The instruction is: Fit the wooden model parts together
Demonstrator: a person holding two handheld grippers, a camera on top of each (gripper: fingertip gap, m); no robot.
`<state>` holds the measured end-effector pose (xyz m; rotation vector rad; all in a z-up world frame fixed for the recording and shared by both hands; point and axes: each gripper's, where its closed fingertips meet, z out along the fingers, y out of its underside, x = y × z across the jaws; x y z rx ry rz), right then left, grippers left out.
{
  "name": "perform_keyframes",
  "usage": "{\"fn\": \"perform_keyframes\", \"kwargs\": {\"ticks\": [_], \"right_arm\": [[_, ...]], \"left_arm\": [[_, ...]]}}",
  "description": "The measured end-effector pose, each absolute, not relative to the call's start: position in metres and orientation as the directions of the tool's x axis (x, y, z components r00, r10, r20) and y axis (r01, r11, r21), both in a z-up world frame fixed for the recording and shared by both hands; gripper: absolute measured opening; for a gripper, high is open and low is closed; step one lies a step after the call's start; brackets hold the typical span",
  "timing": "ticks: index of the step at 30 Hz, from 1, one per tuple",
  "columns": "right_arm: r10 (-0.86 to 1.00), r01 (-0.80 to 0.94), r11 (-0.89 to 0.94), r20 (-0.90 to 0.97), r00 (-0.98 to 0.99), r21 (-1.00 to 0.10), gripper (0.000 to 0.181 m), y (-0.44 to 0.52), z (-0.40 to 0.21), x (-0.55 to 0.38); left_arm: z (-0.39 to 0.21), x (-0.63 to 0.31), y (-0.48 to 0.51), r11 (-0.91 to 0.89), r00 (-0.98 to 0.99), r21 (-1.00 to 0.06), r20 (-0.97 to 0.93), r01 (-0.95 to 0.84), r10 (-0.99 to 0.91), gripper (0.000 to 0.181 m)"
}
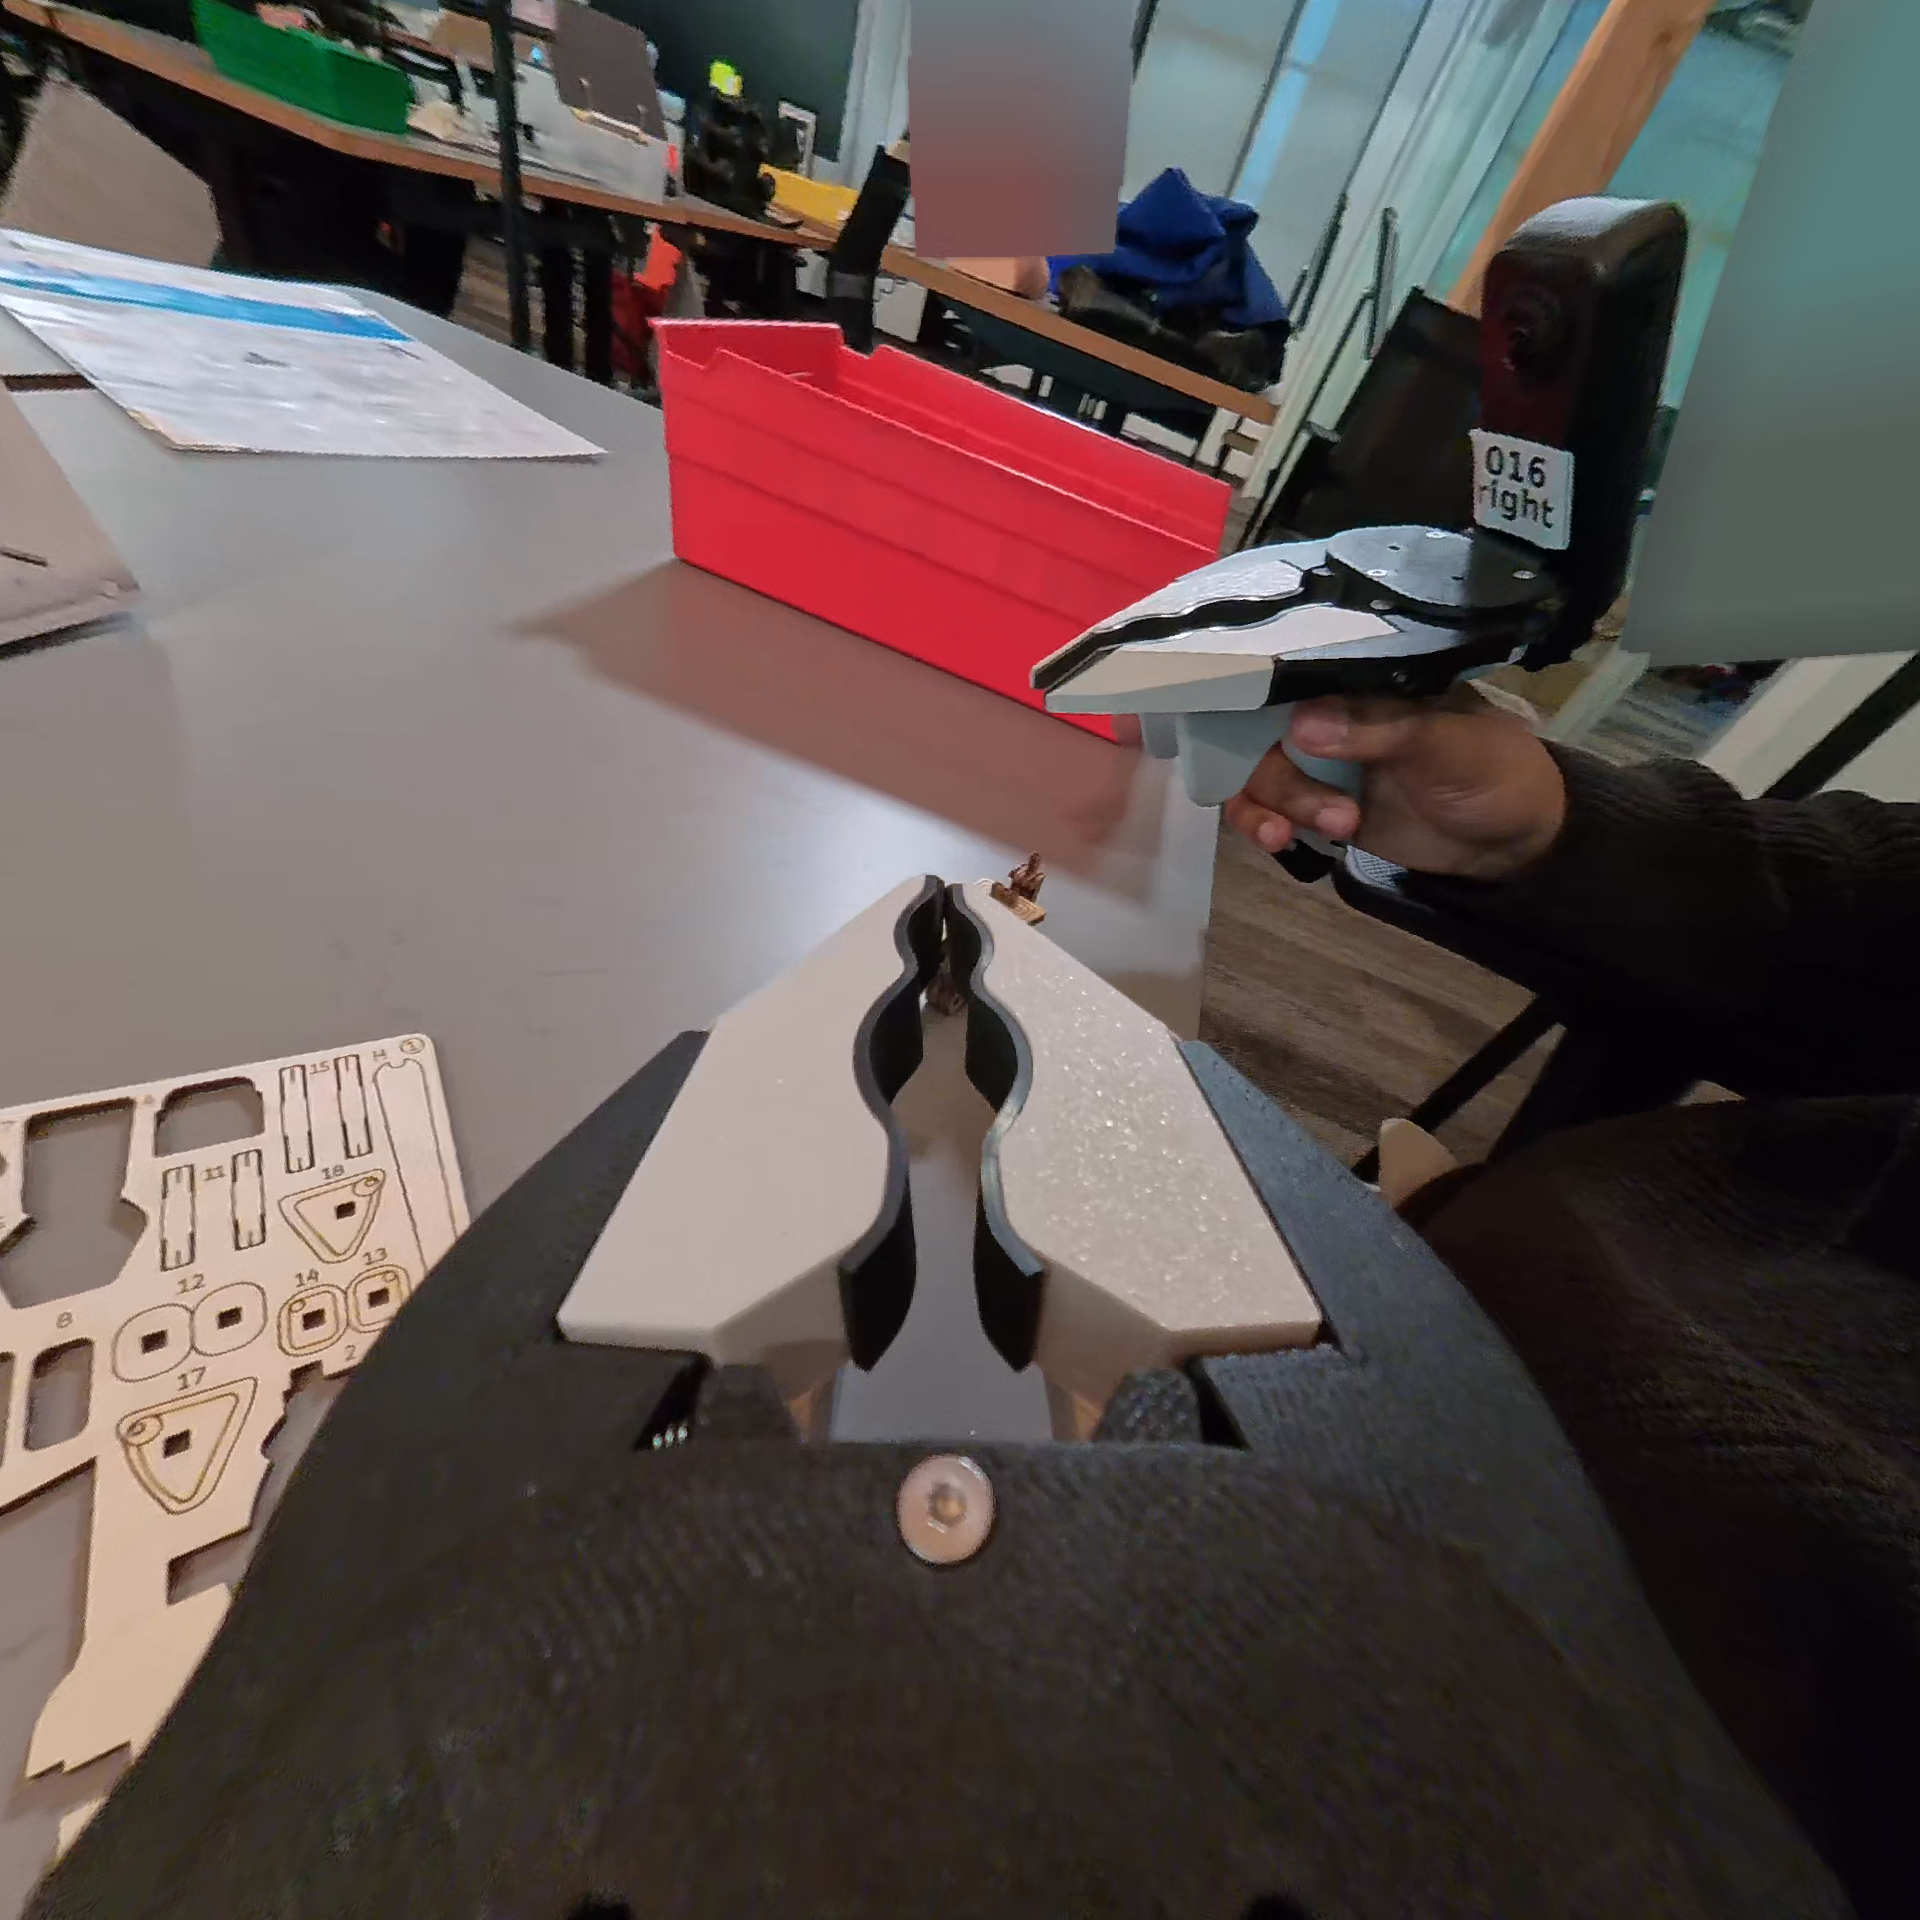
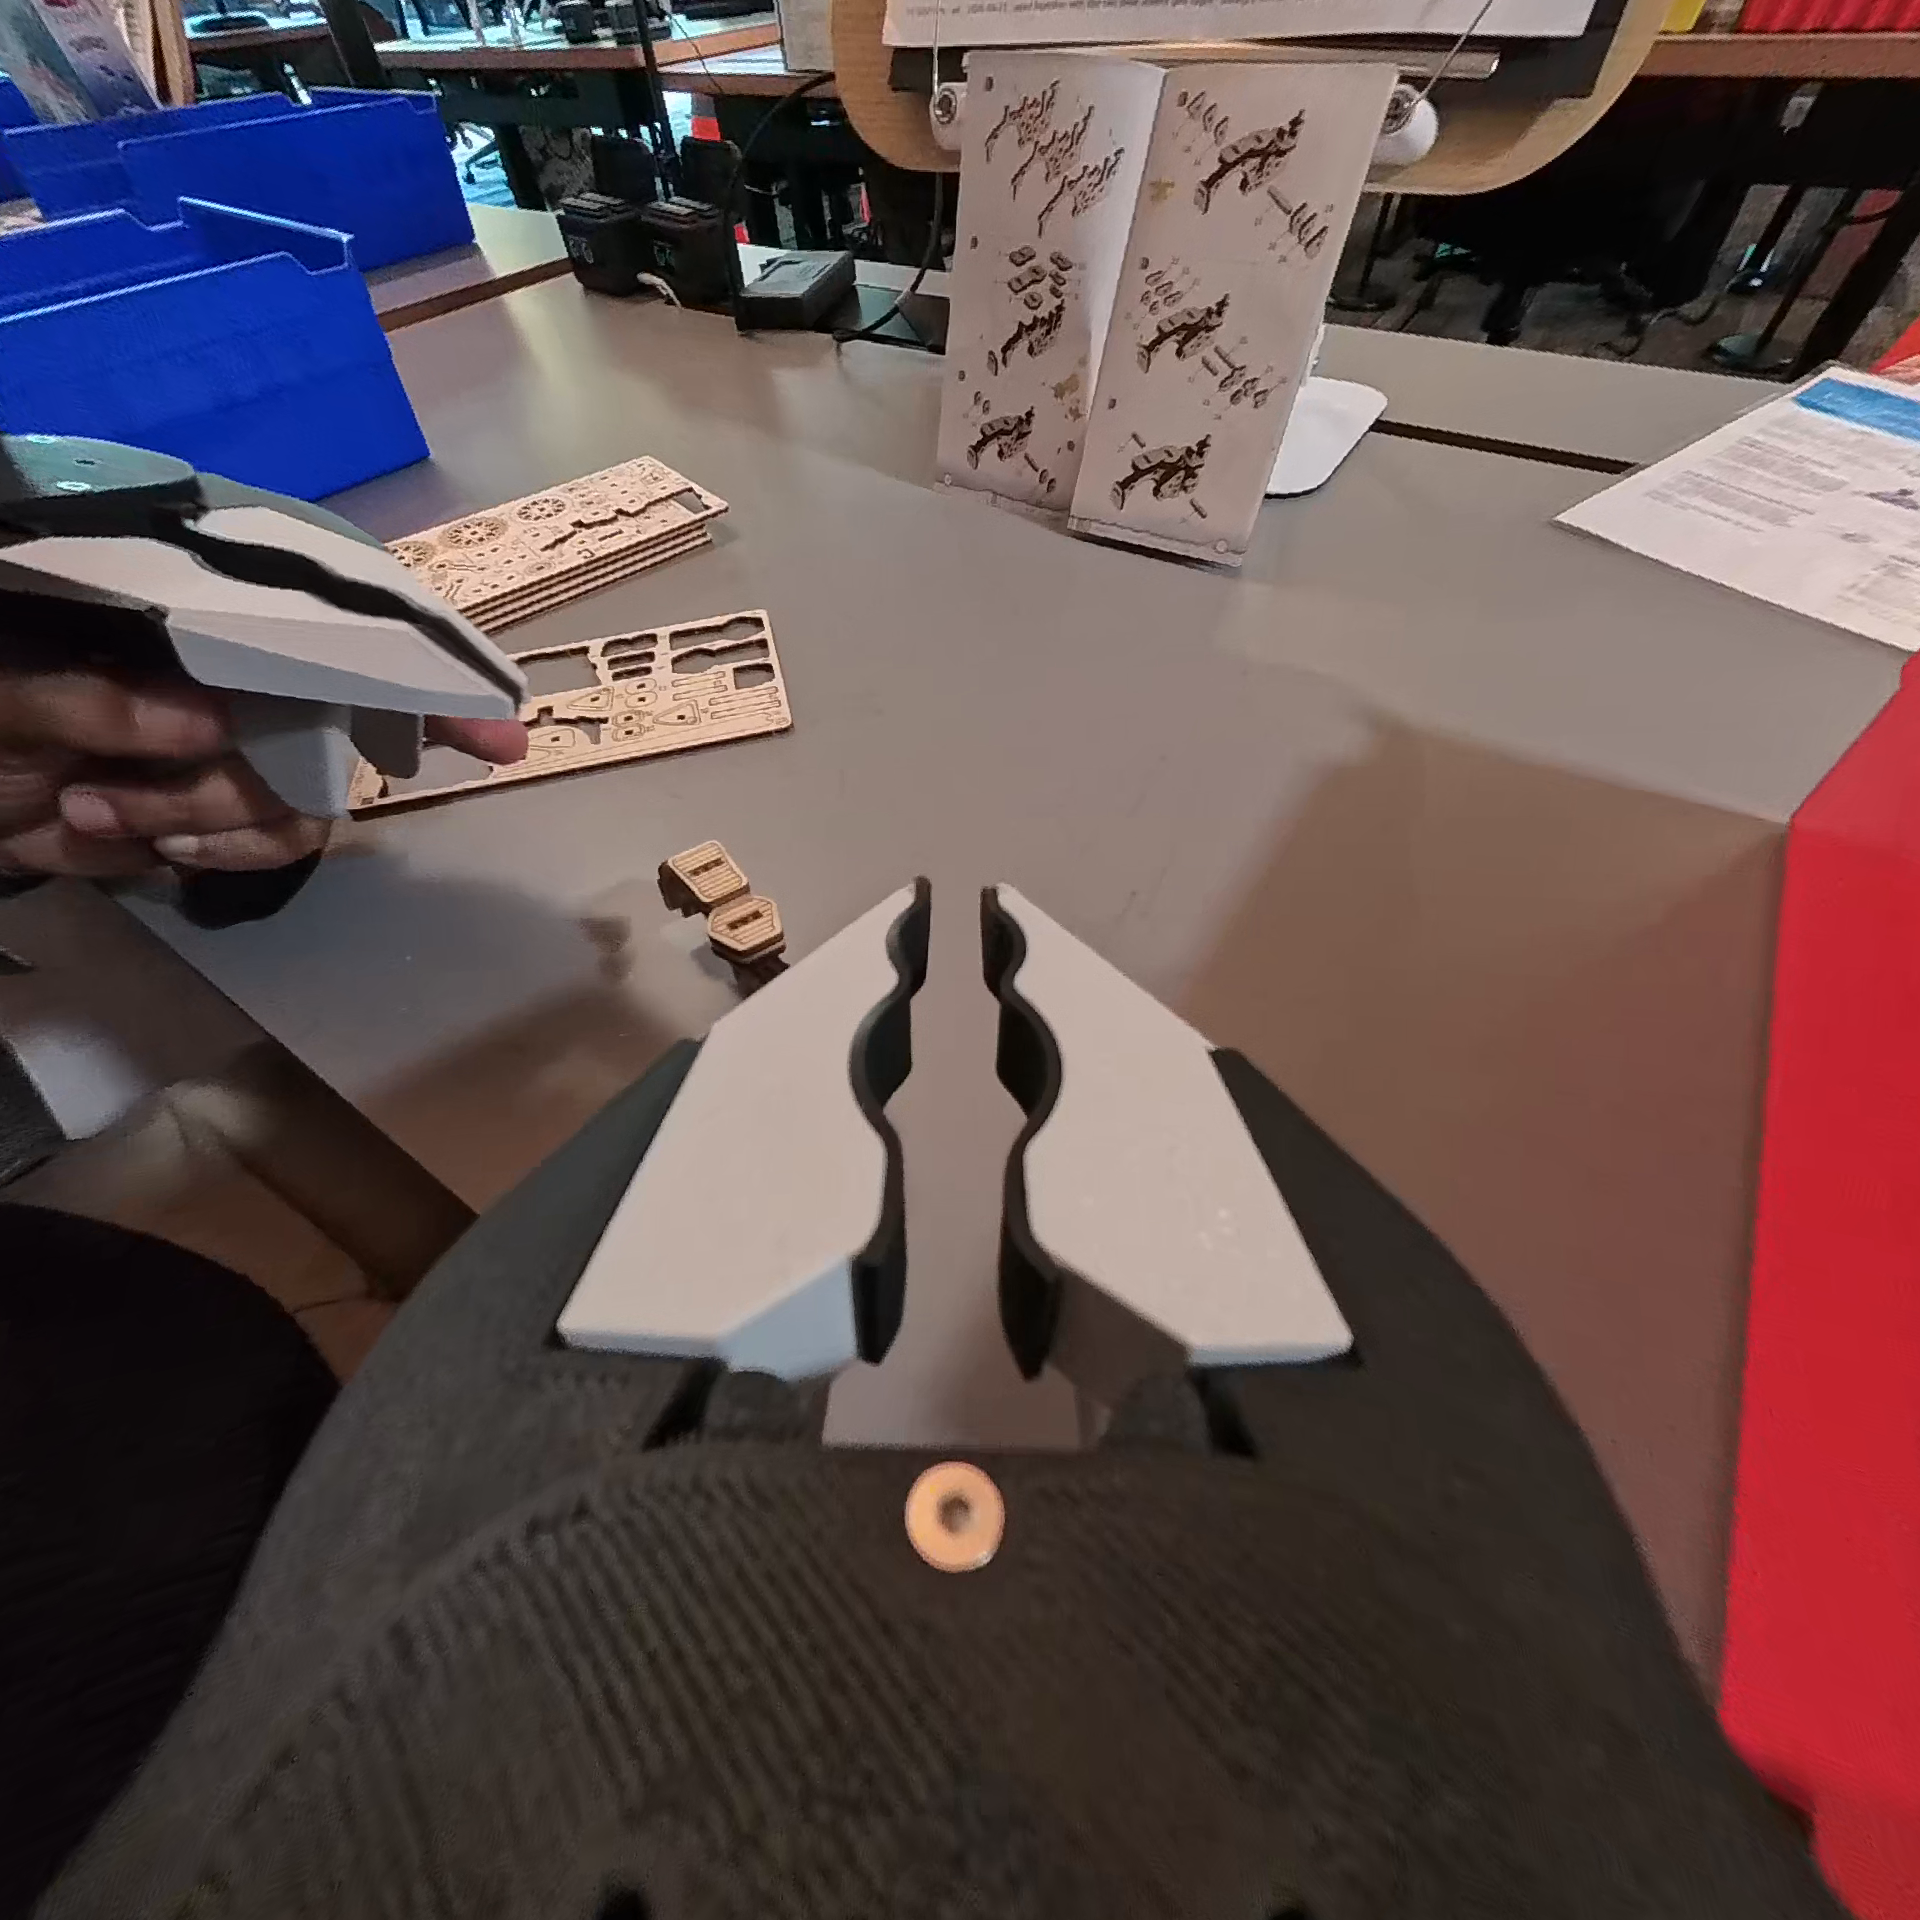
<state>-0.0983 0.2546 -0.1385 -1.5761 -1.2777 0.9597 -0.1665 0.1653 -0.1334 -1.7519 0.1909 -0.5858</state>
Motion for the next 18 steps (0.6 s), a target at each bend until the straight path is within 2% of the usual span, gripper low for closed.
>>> {"fn": "perform_keyframes", "kwargs": {"ticks": [9, 18], "right_arm": [[0.983, 0.308, -0.12, -0.07, 0.167, -0.944, 0.009, 0.2531, -0.1382, -0.0987], [0.984, 0.311, -0.125, -0.077, 0.161, -0.942, 0.009, 0.2522, -0.1391, -0.0993]], "left_arm": [[-0.1352, -0.1687, 0.1661, -0.255, 0.89, -0.959, 0.222, 0.126, -0.398, 0.0], [-0.1316, -0.1725, 0.166, -0.246, 0.878, -0.95, 0.28, 0.194, -0.388, 0.0]]}}
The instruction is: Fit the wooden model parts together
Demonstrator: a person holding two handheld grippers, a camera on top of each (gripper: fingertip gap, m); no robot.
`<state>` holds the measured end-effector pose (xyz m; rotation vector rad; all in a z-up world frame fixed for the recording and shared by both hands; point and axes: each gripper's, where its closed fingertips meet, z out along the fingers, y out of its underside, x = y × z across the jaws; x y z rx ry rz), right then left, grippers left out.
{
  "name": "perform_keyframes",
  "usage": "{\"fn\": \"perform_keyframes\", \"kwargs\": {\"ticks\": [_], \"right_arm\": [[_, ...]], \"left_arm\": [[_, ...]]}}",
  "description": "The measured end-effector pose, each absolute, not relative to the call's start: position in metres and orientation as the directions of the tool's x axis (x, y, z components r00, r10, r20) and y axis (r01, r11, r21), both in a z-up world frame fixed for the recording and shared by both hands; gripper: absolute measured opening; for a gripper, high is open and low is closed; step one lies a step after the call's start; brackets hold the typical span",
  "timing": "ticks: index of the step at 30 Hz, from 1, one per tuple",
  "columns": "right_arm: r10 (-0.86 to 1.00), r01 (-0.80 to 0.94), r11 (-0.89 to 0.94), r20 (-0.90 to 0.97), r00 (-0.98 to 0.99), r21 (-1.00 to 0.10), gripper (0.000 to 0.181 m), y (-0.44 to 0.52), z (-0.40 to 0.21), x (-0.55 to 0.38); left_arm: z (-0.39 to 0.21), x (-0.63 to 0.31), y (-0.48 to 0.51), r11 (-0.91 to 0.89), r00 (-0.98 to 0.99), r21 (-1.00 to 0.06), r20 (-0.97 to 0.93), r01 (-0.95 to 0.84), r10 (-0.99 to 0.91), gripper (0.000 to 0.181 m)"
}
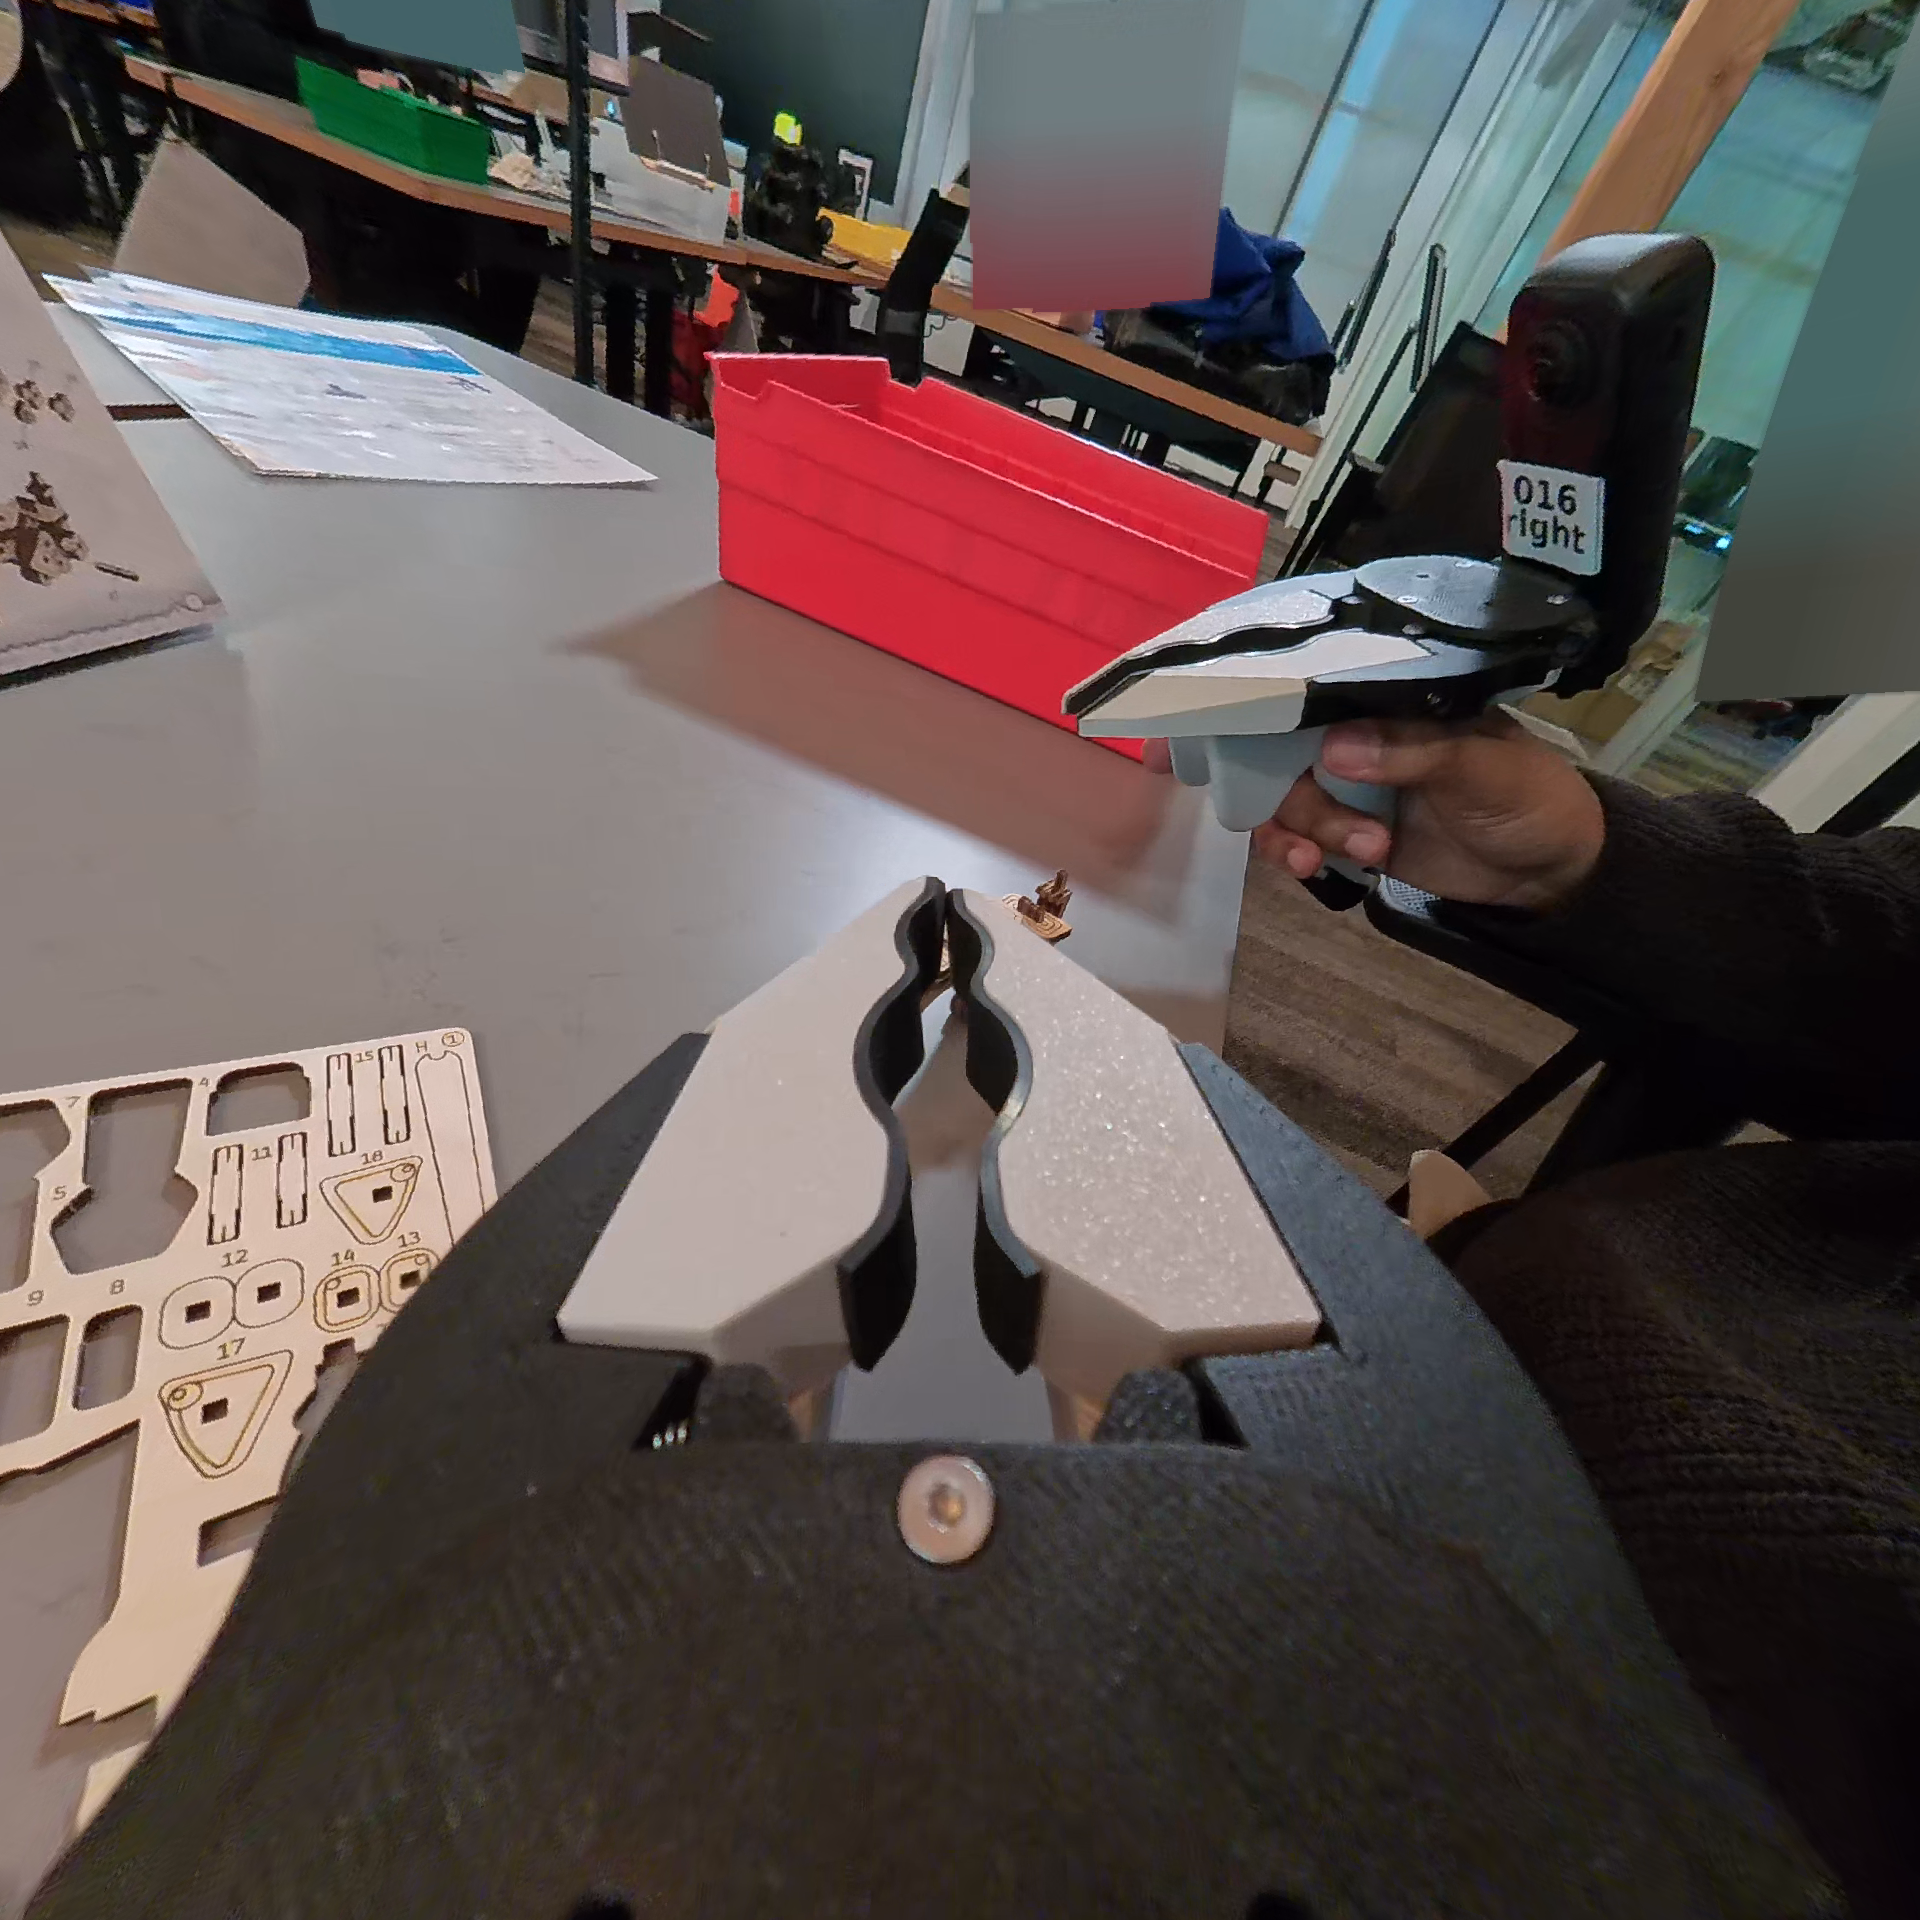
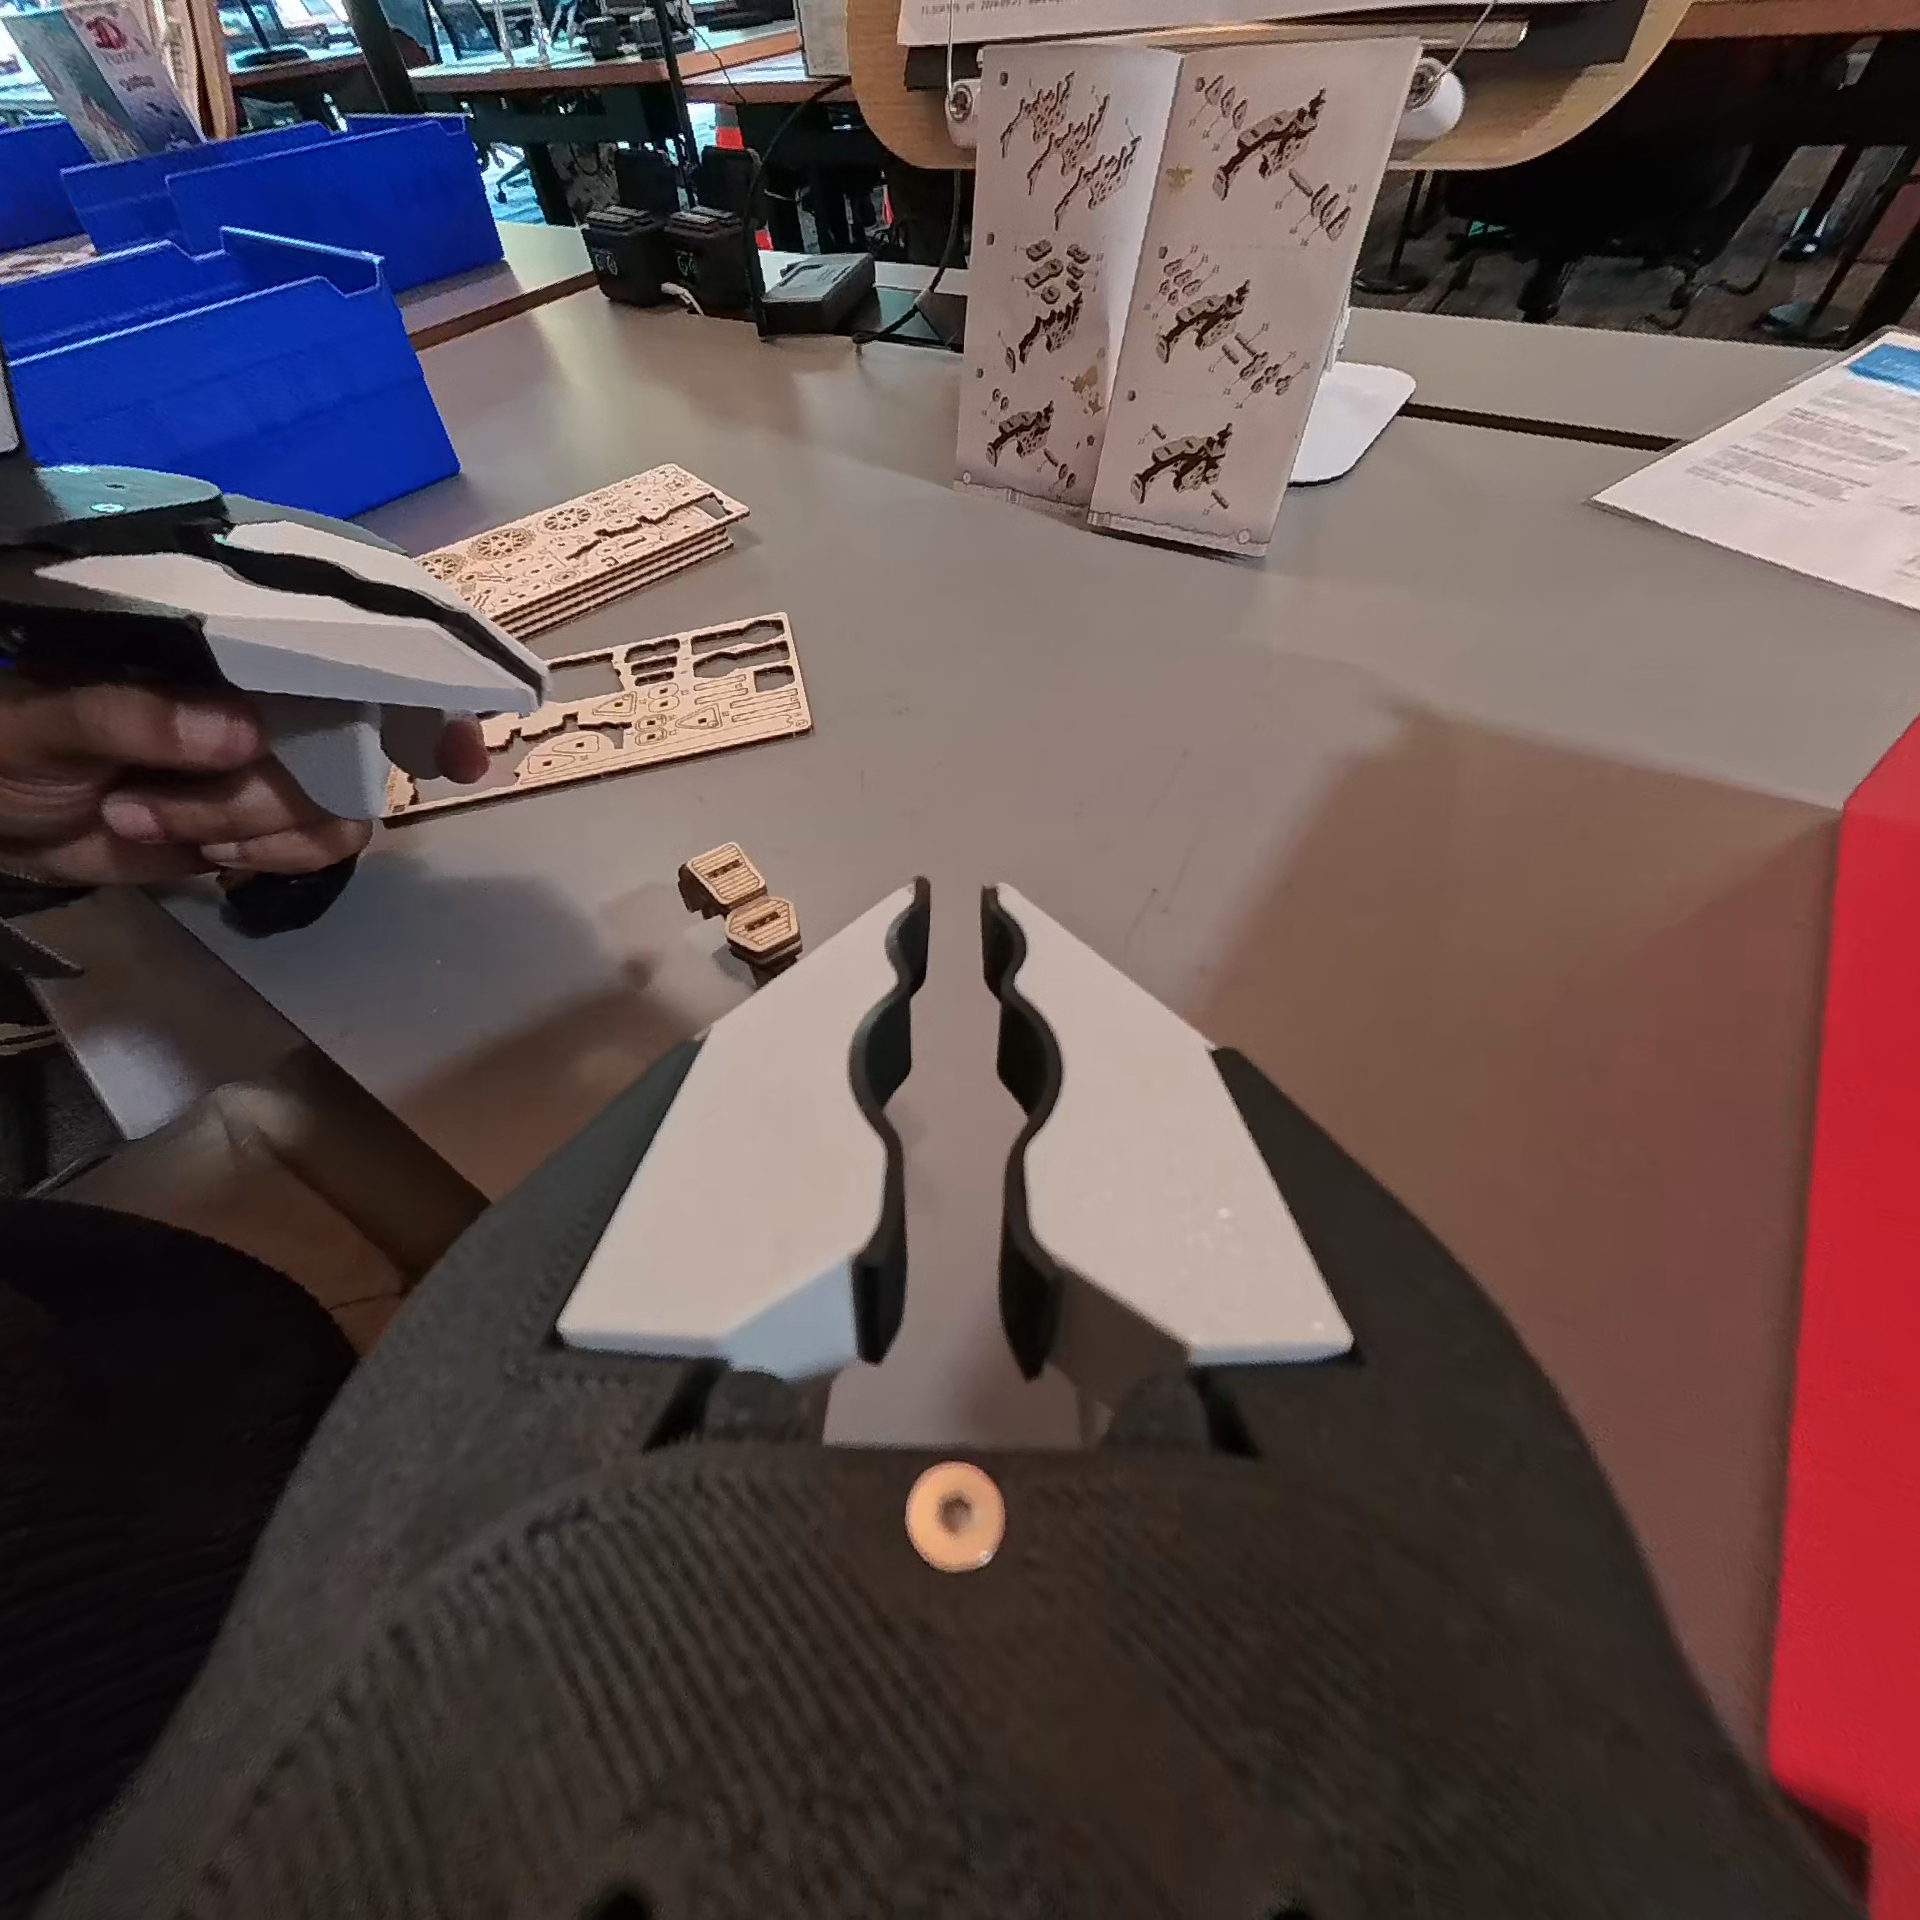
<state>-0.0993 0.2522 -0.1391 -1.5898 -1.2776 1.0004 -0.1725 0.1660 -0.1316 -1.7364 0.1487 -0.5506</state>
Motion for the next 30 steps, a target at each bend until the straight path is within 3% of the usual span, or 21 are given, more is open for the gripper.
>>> {"fn": "perform_keyframes", "kwargs": {"ticks": [16, 30], "right_arm": [[0.981, 0.313, -0.155, -0.111, 0.156, -0.937, 0.01, 0.253, -0.142, -0.1], [0.979, 0.314, -0.173, -0.13, 0.154, -0.934, 0.01, 0.253, -0.144, -0.1]], "left_arm": [[-0.129, -0.166, 0.161, -0.266, 0.801, -0.924, 0.373, 0.275, -0.468, 0.0], [-0.132, -0.163, 0.162, -0.306, 0.774, -0.907, 0.41, 0.29, -0.482, 0.015]]}}
